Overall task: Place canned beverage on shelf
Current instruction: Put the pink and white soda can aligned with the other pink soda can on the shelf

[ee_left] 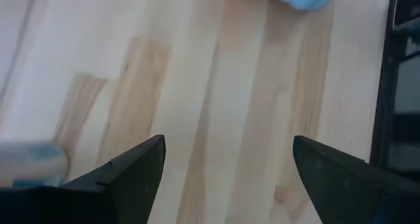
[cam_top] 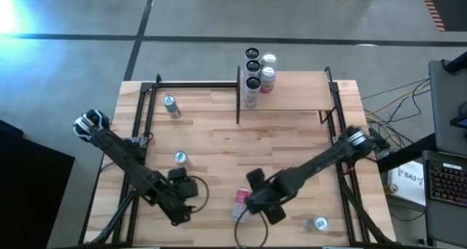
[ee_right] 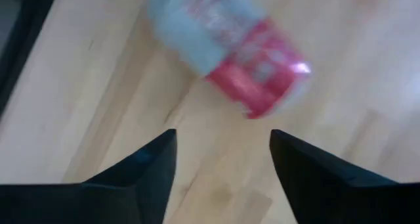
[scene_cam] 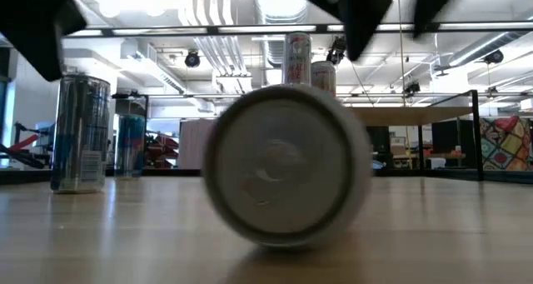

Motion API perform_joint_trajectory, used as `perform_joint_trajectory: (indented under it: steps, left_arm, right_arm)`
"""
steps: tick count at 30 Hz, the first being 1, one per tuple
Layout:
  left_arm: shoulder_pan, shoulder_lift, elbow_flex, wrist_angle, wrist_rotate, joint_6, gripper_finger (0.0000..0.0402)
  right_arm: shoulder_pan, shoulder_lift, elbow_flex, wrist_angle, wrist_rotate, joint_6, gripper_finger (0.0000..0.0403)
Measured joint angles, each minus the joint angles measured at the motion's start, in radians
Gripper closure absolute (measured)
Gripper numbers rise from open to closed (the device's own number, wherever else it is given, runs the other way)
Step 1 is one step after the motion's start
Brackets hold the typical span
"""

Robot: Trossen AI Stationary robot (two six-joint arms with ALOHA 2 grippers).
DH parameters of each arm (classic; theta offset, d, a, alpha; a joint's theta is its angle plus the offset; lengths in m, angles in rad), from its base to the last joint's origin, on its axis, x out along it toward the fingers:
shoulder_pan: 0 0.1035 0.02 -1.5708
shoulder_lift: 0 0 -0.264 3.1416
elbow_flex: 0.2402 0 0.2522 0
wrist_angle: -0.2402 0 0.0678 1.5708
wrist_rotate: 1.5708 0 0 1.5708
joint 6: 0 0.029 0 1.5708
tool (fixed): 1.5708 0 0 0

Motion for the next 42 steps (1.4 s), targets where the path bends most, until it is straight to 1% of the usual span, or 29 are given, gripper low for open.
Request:
perform_joint_trajectory:
  steps: [1,4,6,8,13,19,22,27,31,35,37,42]
  left_arm:
    - [-0.013,-0.023,-0.017,-0.001,-0.012,-0.040,0.0089]
    - [-0.059,-0.079,-0.060,0.000,-0.053,-0.163,0.0089]
    - [-0.088,-0.104,-0.082,0.000,-0.082,-0.232,0.0089]
    - [-0.114,-0.119,-0.098,-0.002,-0.103,-0.286,0.0089]
    - [-0.154,-0.119,-0.102,-0.015,-0.134,-0.377,0.0089]
    - [-0.158,-0.103,-0.102,-0.014,-0.129,-0.386,0.0089]
    - [-0.158,-0.104,-0.102,-0.015,-0.129,-0.376,0.0089]
    - [-0.158,-0.105,-0.102,-0.015,-0.137,-0.375,0.0089]
    - [-0.157,-0.107,-0.094,-0.019,-0.161,-0.376,0.0089]
    - [-0.157,-0.109,-0.063,-0.024,-0.220,-0.384,0.0089]
    - [-0.157,-0.109,-0.045,-0.042,-0.243,-0.389,0.0089]
    - [-0.158,-0.109,0.010,-0.173,-0.270,-0.444,0.0089]
  right_arm:
    - [0.008,0.036,0.038,-0.046,-0.014,-0.046,0.0158]
    - [0.025,0.126,0.149,-0.155,0.018,-0.173,0.0124]
    - [0.029,0.172,0.209,-0.176,0.042,-0.220,0.0106]
    - [0.028,0.221,0.254,-0.175,0.045,-0.231,0.0095]
    - [0.027,0.337,0.302,-0.185,0.048,-0.238,0.0090]
    - [0.030,0.382,0.298,-0.172,0.045,-0.219,0.0095]
    - [0.015,0.397,0.293,-0.159,0.039,-0.143,0.0099]
    - [-0.050,0.396,0.273,-0.092,-0.036,0.063,0.0102]
    - [-0.091,0.372,0.258,-0.014,-0.030,0.145,0.0113]
    - [-0.120,0.330,0.215,0.093,0.005,0.243,0.0127]
    - [-0.129,0.300,0.166,0.167,0.048,0.291,0.0129]
    - [-0.152,0.229,0.023,0.363,0.129,0.452,0.0129]
